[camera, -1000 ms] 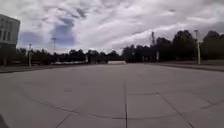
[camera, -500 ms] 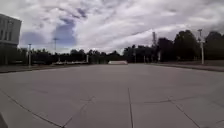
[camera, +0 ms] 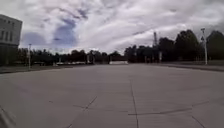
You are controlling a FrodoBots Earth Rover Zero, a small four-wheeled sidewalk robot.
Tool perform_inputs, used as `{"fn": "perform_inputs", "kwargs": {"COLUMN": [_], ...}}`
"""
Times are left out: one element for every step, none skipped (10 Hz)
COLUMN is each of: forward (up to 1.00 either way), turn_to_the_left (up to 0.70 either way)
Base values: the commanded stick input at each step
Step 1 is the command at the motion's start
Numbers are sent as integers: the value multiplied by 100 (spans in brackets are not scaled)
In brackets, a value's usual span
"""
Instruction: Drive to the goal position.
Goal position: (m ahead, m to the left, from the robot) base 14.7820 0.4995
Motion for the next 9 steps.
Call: {"fn": "perform_inputs", "kwargs": {"forward": [70,70,70,70,70,70,70,70,70], "turn_to_the_left": [-30,-34,-34,-34,-34,-34,-34,-34,-34]}}
